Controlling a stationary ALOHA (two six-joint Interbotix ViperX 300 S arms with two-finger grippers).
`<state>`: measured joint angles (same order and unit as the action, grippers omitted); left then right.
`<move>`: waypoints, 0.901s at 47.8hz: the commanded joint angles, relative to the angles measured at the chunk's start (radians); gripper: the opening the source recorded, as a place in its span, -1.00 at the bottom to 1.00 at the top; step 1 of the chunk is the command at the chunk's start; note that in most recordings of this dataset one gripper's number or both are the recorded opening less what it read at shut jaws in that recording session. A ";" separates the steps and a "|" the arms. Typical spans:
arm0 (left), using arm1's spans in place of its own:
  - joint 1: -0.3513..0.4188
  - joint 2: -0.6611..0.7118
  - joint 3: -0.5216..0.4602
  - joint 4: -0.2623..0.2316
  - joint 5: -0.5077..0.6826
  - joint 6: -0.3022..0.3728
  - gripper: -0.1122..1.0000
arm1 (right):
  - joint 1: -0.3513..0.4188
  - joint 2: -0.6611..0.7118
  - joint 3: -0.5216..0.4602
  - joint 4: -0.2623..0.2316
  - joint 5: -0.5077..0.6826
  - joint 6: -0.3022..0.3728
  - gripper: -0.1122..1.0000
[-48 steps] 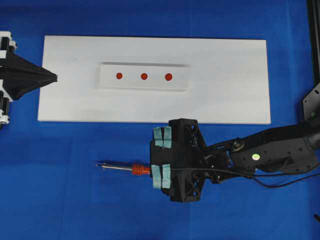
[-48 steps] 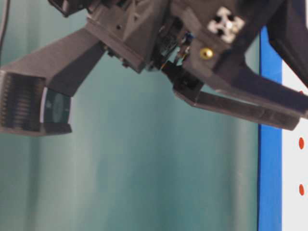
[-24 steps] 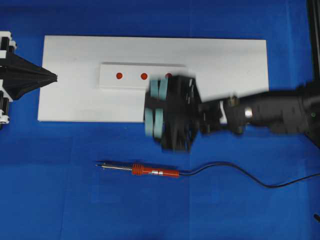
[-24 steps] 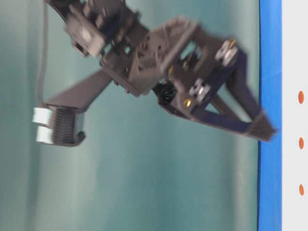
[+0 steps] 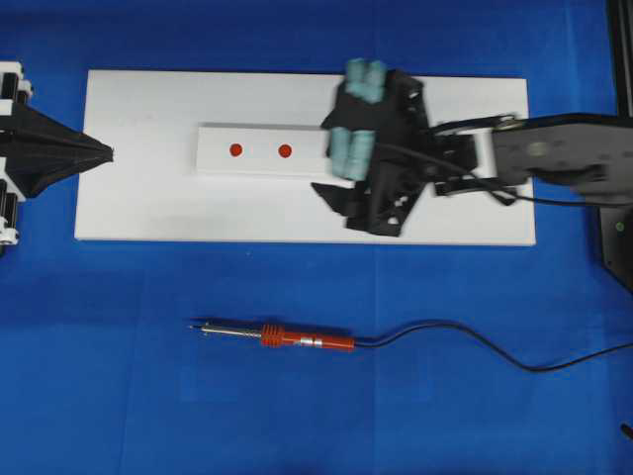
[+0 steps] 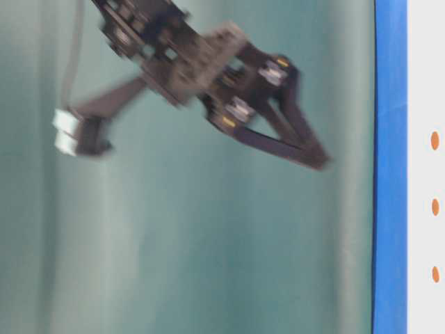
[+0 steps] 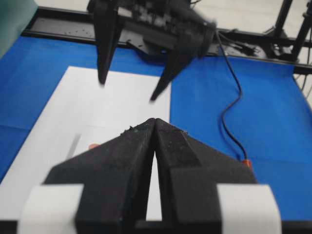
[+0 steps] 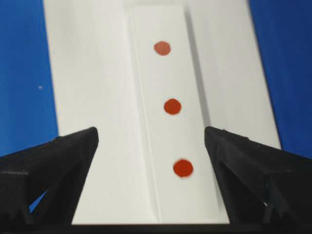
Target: Touch the tip of the soldering iron to the mark.
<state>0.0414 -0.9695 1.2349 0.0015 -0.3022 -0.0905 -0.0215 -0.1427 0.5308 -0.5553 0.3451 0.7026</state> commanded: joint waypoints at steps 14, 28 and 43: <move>-0.002 0.005 -0.009 0.000 -0.009 -0.002 -0.80 | 0.003 -0.410 0.233 -0.002 -0.009 0.005 0.86; -0.002 0.003 -0.011 0.000 -0.014 -0.002 -0.80 | 0.003 -0.707 0.423 -0.003 -0.031 0.003 0.78; -0.002 -0.005 -0.011 0.000 -0.017 -0.002 -0.80 | 0.002 -0.857 0.574 -0.002 -0.101 0.005 0.77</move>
<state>0.0414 -0.9771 1.2349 0.0000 -0.3083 -0.0905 -0.0199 -0.9848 1.0953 -0.5553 0.2700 0.7056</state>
